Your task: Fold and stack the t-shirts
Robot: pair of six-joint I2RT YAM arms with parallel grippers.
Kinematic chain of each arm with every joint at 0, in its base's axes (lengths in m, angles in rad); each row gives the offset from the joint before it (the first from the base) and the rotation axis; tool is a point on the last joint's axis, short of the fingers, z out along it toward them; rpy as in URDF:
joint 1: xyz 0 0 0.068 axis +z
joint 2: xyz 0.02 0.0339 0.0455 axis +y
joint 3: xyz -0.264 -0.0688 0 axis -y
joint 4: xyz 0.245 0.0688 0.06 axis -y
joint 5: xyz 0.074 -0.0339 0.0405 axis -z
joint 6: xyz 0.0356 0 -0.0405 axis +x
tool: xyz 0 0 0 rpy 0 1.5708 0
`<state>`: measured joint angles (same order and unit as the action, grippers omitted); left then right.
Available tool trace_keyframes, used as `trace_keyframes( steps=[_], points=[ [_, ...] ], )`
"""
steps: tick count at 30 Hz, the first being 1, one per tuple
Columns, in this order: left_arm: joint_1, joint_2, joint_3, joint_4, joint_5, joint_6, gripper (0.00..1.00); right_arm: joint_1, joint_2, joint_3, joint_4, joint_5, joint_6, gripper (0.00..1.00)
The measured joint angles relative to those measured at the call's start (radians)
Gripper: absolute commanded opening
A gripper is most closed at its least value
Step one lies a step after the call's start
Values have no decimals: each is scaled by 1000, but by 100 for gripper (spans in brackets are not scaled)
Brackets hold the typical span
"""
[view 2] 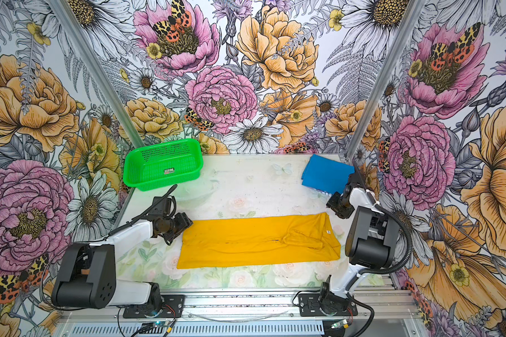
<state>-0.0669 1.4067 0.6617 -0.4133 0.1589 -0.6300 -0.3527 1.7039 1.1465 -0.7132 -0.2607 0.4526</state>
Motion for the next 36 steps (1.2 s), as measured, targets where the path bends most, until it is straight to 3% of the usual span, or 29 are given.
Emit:
trace_keyframes(
  steps=[7,12,15,20,25,36],
  points=[
    [0,74,46,45,-21,2,61,3,11,-11,1,-63,-10,44],
    [-3,107,58,67,-32,8,32,14,67,-11,1,-76,-18,30],
    [-8,120,58,71,-42,8,0,23,94,-11,1,-76,-16,13],
    [-8,123,58,70,-79,7,0,27,97,-11,5,-31,-4,1],
    [-5,109,50,59,-124,6,0,26,98,-10,8,42,-2,0],
    [0,93,49,23,-159,7,0,85,138,101,-5,88,-22,6]
  ],
)
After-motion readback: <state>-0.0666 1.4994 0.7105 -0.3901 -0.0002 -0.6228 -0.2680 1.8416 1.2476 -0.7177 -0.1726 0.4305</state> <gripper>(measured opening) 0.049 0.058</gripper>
